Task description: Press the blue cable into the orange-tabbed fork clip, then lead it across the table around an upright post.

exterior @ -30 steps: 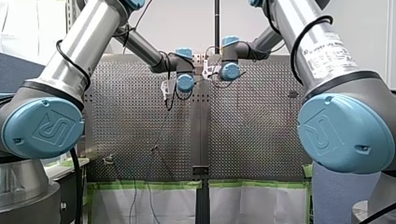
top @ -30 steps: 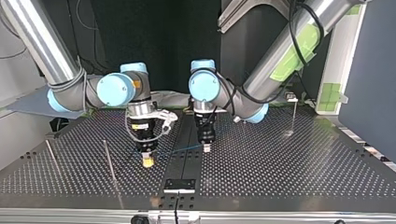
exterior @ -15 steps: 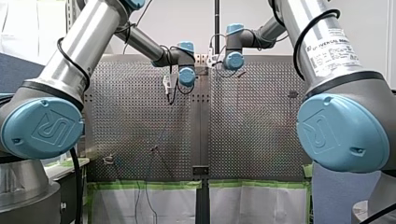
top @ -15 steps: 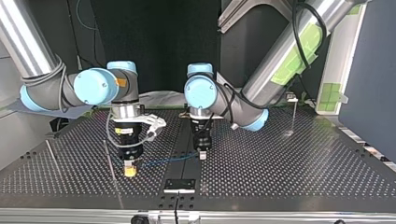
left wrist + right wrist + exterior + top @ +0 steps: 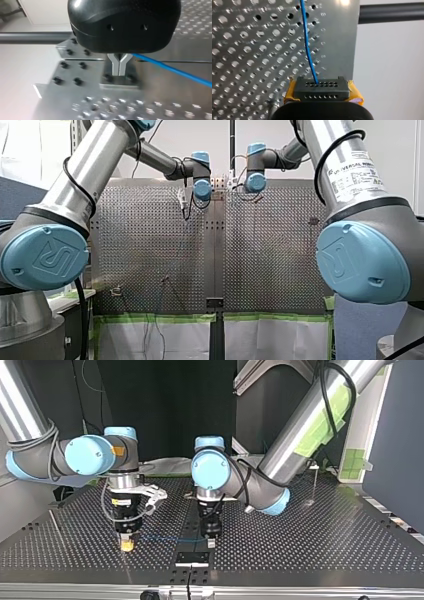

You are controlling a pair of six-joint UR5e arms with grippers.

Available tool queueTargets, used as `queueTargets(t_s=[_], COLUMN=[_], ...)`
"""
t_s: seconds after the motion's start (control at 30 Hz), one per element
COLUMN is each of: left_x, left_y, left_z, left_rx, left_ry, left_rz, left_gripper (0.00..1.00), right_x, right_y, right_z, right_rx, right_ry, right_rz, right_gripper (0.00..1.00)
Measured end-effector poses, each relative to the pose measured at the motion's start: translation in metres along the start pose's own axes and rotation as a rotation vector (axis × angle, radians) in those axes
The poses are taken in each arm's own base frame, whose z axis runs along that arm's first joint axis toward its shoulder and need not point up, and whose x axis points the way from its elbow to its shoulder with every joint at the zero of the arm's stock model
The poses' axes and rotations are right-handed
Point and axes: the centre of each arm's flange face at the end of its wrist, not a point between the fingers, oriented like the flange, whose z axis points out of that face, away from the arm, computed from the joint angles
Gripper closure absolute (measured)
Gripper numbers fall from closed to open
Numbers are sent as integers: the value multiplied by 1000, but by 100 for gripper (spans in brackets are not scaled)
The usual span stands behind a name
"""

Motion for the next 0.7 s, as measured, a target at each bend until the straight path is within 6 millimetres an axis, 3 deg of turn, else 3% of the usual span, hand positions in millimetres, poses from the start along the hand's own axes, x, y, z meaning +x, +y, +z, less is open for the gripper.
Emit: queueTargets(t_s=[0.33, 0.7], left_x=[-19, -19], left_y=[-6, -8], left_z=[7, 13], left_rx=[30, 56], left_ry=[-24, -18], left_rz=[-15, -33], left_gripper=[100, 100], right_x=[19, 25], right_y=[15, 35], right_z=[-2, 0], right_rx=[-23, -54], right_ry=[17, 10], right_rz=[3, -3], right_gripper=[100, 100])
